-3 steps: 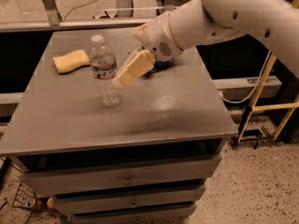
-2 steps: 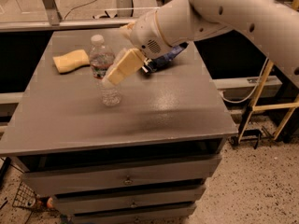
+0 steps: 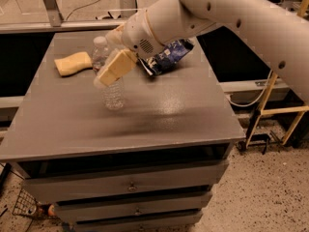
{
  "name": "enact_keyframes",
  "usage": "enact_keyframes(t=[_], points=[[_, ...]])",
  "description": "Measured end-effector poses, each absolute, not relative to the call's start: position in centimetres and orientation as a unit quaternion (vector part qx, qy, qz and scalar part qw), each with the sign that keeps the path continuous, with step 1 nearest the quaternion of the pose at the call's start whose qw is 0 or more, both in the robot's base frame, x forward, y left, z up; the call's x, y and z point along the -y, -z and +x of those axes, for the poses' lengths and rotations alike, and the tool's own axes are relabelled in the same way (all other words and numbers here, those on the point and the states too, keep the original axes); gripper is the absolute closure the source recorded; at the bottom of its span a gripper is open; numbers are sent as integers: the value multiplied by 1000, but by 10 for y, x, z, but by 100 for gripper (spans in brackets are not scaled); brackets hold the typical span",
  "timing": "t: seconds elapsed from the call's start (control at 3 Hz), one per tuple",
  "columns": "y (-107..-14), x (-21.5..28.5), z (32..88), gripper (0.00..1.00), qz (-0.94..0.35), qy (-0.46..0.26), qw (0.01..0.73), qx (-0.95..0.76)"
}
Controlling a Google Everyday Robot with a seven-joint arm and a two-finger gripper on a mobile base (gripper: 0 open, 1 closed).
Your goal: Move water bottle near sponge
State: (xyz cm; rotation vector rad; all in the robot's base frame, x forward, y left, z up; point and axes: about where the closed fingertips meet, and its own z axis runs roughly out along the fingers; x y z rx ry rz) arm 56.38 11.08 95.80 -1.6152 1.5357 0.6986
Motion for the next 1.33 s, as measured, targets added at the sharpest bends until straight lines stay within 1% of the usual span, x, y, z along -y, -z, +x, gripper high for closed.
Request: enact_keyframes(t=[0.67,1.0,1.33], points=[[-956,-120,564,60,-643,-283,384,-599],[-961,-103,575,83,-631,-278,394,-607],[-973,-69,598,100,-627,-270,408,-607]])
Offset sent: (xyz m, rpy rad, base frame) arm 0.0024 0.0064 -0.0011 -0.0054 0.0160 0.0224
